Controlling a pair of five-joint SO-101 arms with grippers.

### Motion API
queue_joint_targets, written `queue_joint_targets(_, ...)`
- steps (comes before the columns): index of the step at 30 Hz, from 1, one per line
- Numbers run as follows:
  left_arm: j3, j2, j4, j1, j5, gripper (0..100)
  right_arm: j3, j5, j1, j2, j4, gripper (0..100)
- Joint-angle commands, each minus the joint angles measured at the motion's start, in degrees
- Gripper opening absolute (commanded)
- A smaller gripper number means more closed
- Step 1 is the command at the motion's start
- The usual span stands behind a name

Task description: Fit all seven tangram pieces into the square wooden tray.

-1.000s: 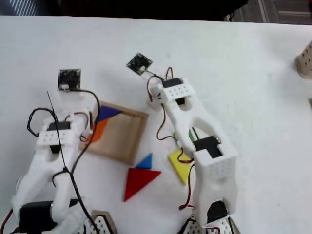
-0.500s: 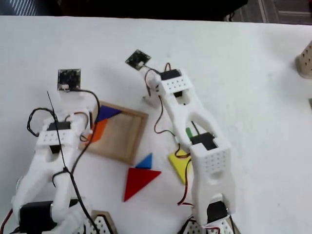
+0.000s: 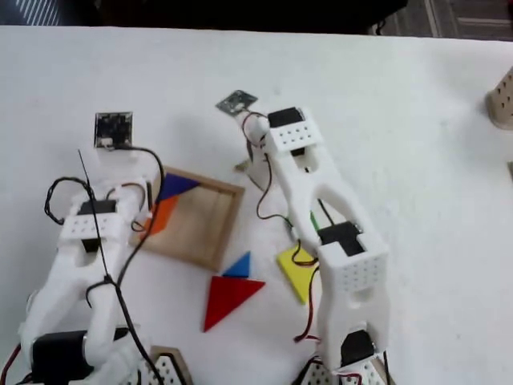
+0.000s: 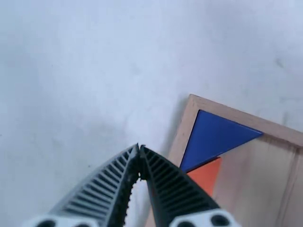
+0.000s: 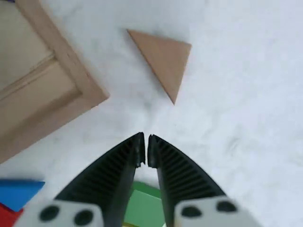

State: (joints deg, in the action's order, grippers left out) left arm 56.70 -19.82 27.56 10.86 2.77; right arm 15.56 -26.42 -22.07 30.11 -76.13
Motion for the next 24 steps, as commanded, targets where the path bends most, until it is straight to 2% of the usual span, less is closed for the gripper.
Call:
queue_joint_targets(1,-3.25,-0.04,-1.76,0.57,-0.44,2,0.88,1.23,-2.15,-4.88,2.59,1.8)
queue_joint_targets(4,-3.25,-0.04,-1.76,0.57,-0.44,2,1.05,-1.67,-1.89,-4.62,9.63,3.6)
queue_joint_targets(6,-3.25,-0.04,-1.76,0.57,-0.44,2,0.62,-3.43,-1.19,-3.38,14.46,13.1)
queue_joint_targets(8,-3.25,-0.04,-1.76,0.57,-0.44,2,0.53,-5.27,-0.92,-1.01,15.96,24.7)
queue_joint_targets(10,-3.25,-0.04,-1.76,0.66,-0.44,2,0.97,-9.14,-1.71,1.19,15.43,31.3)
queue_joint_targets(18,-3.25,-0.04,-1.76,0.66,-0.44,2,1.32,-25.67,-5.49,4.53,7.87,26.9)
queue_joint_targets(24,-3.16,-0.04,-1.76,0.66,-0.44,2,1.49,-29.19,-4.00,6.55,12.88,26.6)
